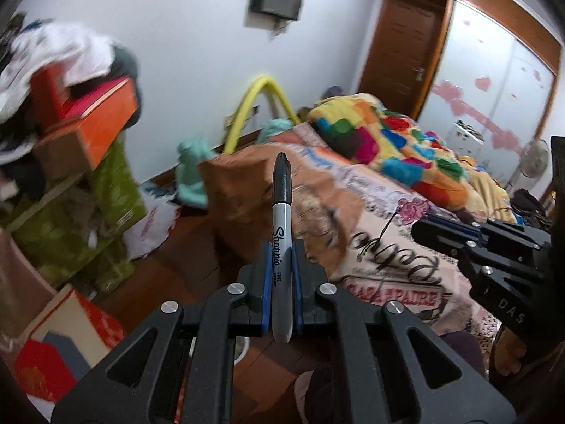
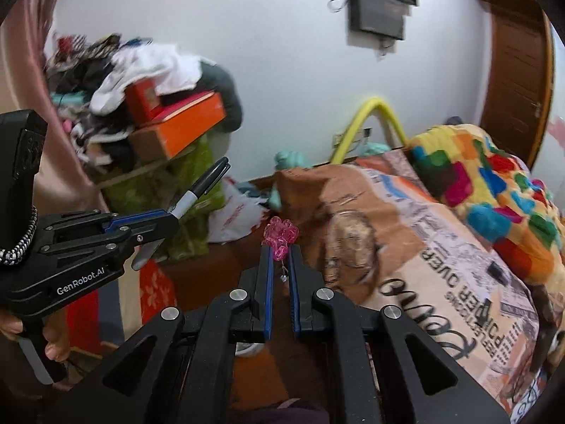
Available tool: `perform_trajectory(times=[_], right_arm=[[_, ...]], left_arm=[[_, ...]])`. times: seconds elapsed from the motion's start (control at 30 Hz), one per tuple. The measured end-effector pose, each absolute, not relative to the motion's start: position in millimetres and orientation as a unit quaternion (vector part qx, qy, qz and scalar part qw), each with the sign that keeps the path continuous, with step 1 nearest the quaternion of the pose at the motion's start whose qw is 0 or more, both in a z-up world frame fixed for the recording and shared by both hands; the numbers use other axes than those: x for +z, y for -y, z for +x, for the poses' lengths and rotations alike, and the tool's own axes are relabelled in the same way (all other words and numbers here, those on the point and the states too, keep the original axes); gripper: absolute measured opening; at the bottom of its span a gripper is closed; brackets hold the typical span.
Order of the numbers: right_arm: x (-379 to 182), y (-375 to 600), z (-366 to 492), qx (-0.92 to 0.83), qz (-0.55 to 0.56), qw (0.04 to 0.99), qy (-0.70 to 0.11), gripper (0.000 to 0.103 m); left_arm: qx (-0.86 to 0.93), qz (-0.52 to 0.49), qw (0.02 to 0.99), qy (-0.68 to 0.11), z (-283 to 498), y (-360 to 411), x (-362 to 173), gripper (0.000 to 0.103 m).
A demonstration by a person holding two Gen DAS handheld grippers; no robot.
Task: Collect trash
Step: 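Carry the marker and pink toy with both tools over the white bin, then open both tools to drop the marker and pink toy into the bin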
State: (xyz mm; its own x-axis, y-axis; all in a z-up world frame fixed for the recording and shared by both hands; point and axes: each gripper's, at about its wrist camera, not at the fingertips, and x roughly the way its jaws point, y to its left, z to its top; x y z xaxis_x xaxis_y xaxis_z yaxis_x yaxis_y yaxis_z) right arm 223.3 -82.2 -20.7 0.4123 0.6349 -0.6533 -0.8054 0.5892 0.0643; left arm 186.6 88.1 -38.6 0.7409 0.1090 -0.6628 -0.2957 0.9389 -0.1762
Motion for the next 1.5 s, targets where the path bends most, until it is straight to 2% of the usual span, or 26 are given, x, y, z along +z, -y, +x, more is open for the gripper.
perform_trajectory(times=[0.5, 1.1, 1.27, 1.5], right_arm=[[-106.5, -5.3, 206.5, 0.473, -0.191, 0.760, -0.403, 0.008], [-218.2, -68.8, 221.5, 0.471, -0.253, 0.663, -0.525, 0.008], [-234.1, -80.5, 228.1, 0.468, -0.250, 0.644, -0.551, 0.008], [-244.4, -88.7, 235.2, 0.473, -0.235, 0.622, -0.579, 0.008]], left_arm=[[0.175, -0.202, 0.861, -0.434, 151.5, -165.0, -141.2, 0.010], [0.166, -0.273, 0.760, -0.566, 169.8, -194.4, -282.2, 0.010], [0.166, -0.275, 0.746, -0.583, 178.1, -200.9, -301.4, 0.010], [0.171, -0.276, 0.744, -0.584, 194.8, -207.1, -301.2, 0.010]])
